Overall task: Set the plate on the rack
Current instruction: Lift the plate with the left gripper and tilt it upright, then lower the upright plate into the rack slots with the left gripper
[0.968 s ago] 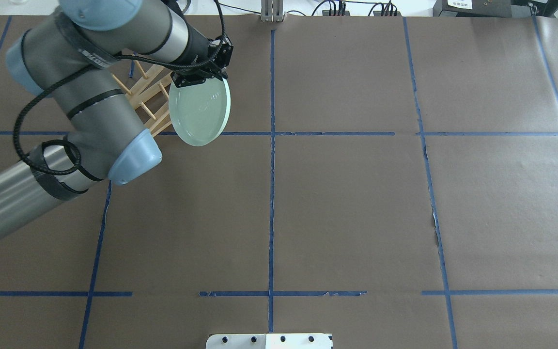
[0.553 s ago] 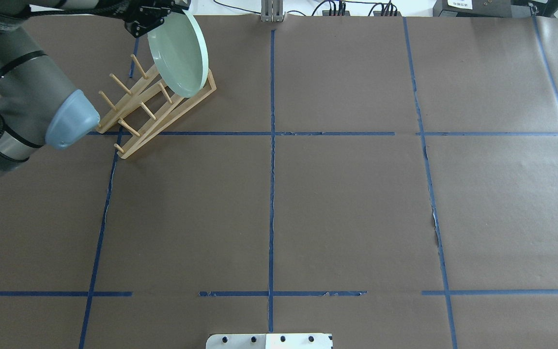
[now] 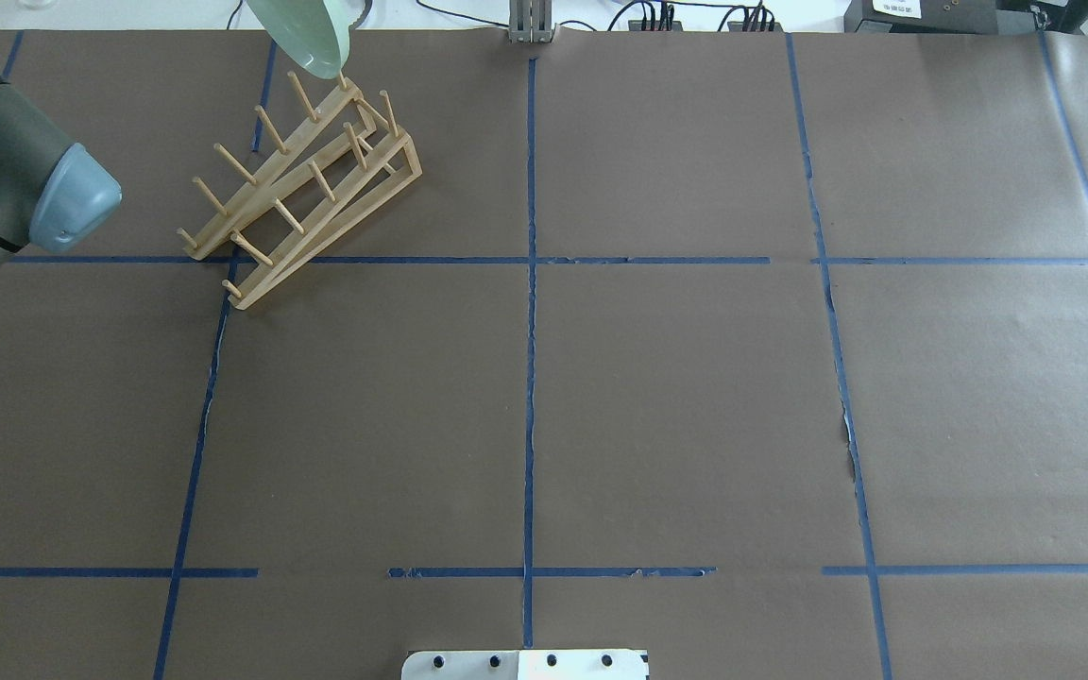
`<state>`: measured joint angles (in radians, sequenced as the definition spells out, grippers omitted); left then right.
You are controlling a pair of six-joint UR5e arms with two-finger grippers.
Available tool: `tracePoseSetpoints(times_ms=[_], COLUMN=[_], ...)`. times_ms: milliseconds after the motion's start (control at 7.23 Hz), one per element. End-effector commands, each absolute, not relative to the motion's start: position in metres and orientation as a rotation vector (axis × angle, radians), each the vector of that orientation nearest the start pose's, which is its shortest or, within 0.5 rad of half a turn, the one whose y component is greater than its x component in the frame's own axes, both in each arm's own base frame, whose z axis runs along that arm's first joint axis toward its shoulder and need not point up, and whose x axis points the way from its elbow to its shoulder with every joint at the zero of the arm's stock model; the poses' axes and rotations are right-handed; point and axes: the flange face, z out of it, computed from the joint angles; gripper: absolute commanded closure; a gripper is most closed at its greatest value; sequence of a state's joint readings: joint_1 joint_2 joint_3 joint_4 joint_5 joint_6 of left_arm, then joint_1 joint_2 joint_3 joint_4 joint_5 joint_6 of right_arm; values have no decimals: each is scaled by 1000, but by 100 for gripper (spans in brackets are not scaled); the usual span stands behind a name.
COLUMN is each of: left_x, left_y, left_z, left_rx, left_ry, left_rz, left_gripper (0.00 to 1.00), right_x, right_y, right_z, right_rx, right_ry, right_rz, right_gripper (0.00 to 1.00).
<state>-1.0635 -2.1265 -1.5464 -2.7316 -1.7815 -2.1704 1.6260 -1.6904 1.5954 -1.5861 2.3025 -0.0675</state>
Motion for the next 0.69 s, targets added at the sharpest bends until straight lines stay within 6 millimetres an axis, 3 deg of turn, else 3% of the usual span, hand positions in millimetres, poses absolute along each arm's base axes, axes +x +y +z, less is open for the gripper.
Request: tracePoseSetpoints(times_ms=[0, 138, 553], left_x=[246, 262, 280], left_y=[-620, -619, -623], left_z=[235, 243, 253], left_rx=[286, 271, 255], left_ry=[1809, 1806, 1783], left_rz=[-1084, -1076, -1081], left_gripper=[100, 100, 100], right_x=[90, 90, 90], right_y=[-426, -426, -426], right_z=[706, 706, 706], right_rx=[-60, -60, -60], right_ry=[-736, -736, -736], right_rz=[29, 29, 29], right_gripper=[0, 0, 0])
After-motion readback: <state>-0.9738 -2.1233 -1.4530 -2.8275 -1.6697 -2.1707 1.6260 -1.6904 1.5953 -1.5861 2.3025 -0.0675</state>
